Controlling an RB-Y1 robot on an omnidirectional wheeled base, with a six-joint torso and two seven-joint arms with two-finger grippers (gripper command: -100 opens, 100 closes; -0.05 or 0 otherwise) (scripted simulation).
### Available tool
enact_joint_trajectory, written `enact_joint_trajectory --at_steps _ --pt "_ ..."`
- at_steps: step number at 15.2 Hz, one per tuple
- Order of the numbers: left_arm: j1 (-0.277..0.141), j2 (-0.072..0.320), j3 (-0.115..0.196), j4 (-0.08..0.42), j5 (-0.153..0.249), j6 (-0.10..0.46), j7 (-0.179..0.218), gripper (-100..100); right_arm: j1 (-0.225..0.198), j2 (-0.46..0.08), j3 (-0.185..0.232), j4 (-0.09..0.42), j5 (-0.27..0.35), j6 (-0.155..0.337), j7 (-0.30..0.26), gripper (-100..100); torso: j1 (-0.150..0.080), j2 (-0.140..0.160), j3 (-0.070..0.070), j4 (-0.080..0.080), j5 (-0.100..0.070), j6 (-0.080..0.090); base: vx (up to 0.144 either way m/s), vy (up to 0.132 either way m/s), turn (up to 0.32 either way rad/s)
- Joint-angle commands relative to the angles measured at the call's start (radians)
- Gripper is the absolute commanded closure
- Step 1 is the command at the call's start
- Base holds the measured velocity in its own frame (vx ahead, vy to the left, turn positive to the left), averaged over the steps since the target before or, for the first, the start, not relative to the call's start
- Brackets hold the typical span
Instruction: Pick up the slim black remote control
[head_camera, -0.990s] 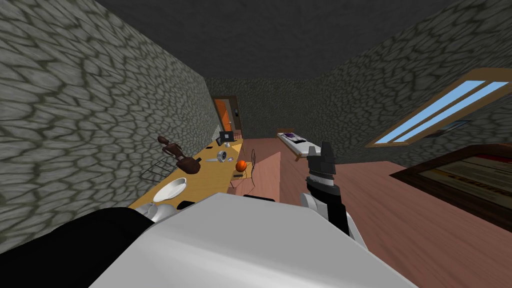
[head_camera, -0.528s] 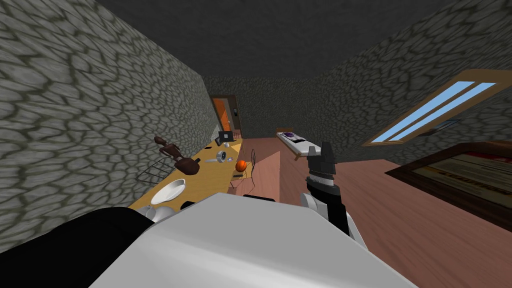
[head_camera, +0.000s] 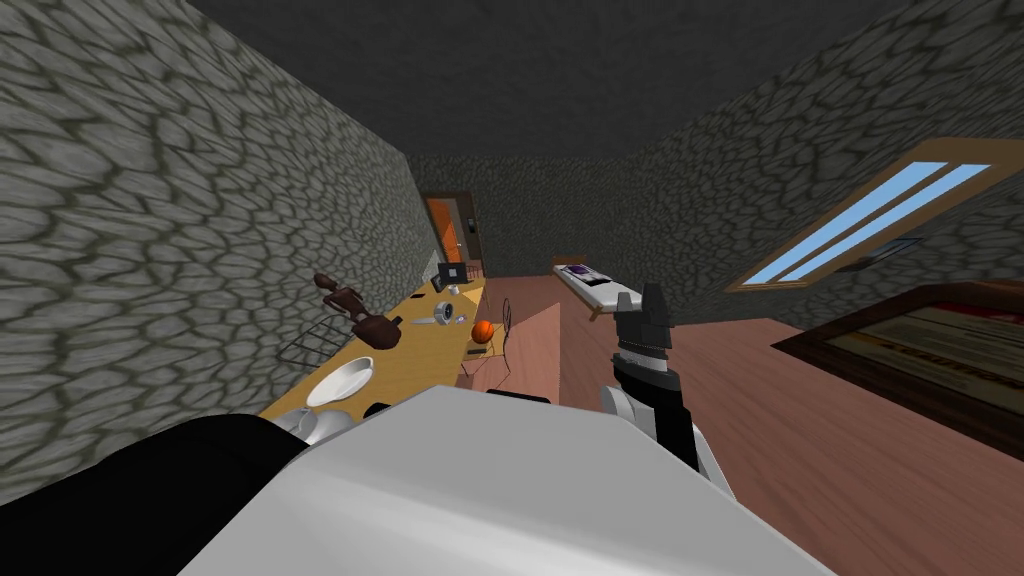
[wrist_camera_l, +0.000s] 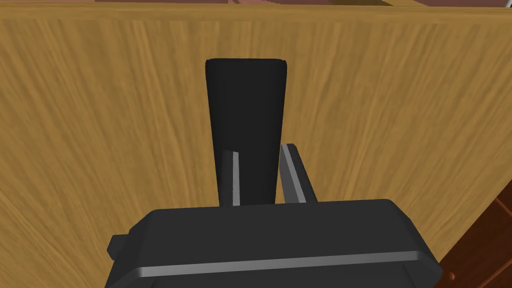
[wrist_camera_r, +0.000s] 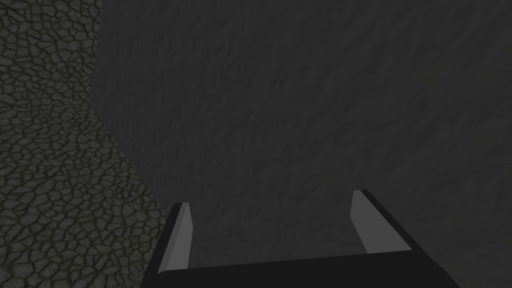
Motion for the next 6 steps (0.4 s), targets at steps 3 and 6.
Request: enact_joint_trajectory --at_steps 3,6 --pt "0.027 0.013 0.02 -0.058 0.019 0.042 -0.005 100 0.0 0.0 0.0 0.0 0.0 0.0 0.0 0 -0.001 -0.001 0.0 0.0 -0.001 0.0 0.023 -0.02 0.02" --pt "0.035 0.015 0.023 -0.07 0.023 0.047 -0.006 100 0.0 0.0 0.0 0.0 0.0 0.0 0.0 0 -0.002 -0.002 -0.001 0.0 -0.001 0.0 0.03 -0.021 0.018"
